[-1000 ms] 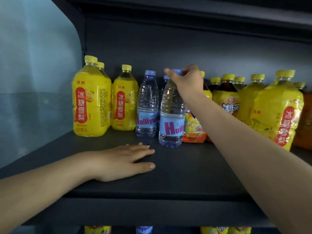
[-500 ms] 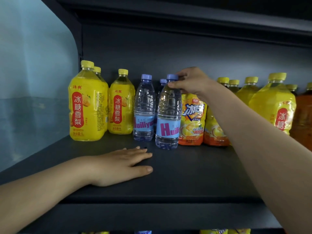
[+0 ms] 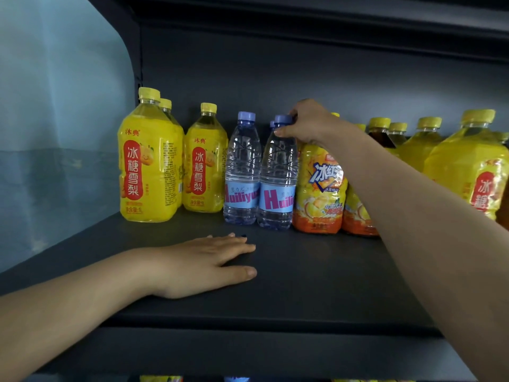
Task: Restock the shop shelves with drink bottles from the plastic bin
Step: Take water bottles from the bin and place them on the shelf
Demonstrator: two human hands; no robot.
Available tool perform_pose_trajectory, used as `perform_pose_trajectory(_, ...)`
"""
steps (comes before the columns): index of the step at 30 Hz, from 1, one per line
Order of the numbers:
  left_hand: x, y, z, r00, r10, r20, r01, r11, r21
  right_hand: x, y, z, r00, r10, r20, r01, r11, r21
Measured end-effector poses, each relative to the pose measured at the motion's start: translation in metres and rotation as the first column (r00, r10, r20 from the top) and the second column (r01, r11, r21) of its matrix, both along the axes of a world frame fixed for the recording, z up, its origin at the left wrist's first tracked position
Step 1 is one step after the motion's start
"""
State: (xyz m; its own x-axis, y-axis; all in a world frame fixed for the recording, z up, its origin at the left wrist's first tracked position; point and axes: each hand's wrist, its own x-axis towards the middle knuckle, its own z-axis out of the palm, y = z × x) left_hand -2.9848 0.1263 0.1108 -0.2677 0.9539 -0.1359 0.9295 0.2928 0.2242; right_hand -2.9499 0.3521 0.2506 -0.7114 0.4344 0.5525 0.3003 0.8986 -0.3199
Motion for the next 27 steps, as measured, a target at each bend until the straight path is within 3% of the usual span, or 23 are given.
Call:
perform_pose_trajectory(5, -0.001, 0.001, -0.001, 1.0, 0.004, -0.004, -0.004, 1.0, 0.013, -0.005, 0.008, -0.001, 1.0, 0.011, 0.006, -0.011, 0.999, 0.053)
perform_pose_trajectory(12, -0.001, 0.0, -0.002, 1.0, 0.003, -0.001, -0.003, 1.0, 0.018, 0.001, 0.005, 0.01, 0.989, 0.071, 0.127, -0.088, 0.987, 0.133)
perform_pose_trajectory(27, -0.003, 0.001, -0.003, 1.0, 0.001, 0.009, -0.002, 0.999, 0.049, -0.016, 0.011, -0.002, 0.998, 0.06, -0.03, -0.059, 0.998, 0.03)
